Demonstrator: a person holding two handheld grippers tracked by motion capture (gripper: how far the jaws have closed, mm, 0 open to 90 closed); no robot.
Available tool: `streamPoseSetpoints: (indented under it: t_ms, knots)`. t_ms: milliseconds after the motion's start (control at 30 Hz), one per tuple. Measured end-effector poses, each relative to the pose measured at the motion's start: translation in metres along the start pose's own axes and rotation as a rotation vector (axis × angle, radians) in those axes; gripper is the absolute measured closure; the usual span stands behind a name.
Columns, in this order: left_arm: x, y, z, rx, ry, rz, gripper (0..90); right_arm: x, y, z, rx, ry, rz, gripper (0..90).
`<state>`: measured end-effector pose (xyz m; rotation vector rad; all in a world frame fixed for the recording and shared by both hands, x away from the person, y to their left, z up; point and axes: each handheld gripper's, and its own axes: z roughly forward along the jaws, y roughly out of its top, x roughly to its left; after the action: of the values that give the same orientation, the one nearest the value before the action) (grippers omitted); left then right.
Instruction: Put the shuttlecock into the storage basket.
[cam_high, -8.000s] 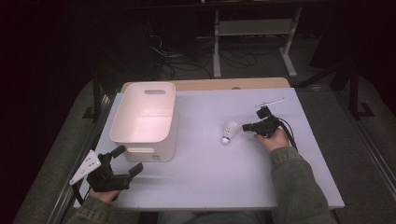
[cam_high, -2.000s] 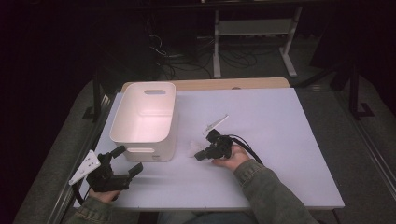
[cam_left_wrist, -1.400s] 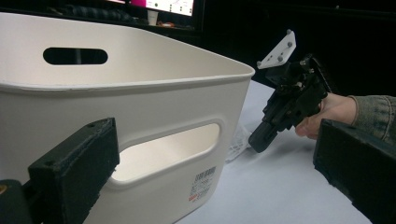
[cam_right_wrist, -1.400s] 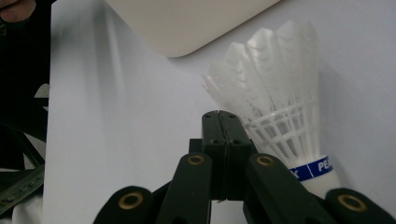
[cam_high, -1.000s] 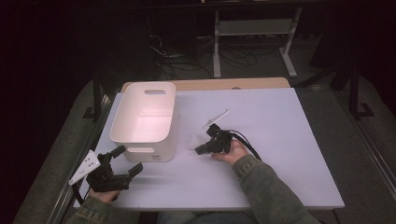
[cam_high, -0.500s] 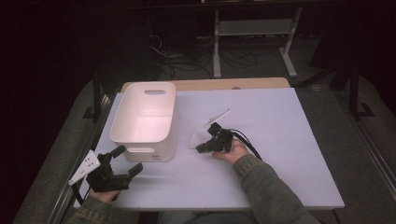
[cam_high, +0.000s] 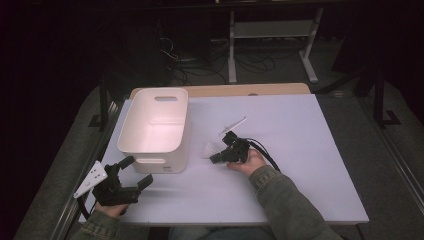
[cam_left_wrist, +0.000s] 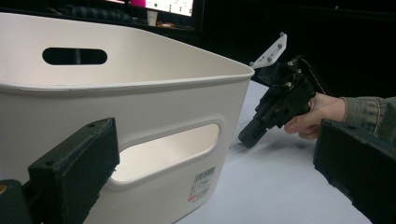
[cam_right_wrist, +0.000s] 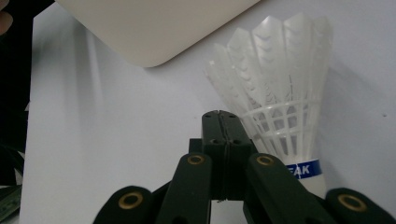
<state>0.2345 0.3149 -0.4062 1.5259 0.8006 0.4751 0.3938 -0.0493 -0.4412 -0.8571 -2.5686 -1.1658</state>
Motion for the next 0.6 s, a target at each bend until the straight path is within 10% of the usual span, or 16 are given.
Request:
streamPoseSetpoints:
  t_ms: [600]
  knots:
    - [0.0004, 0.0000, 0.0000, 0.001, 0.000, 0.004, 0.0, 0.0043, 0.0006, -0.0049, 0.002, 0.016, -0.015, 87.9]
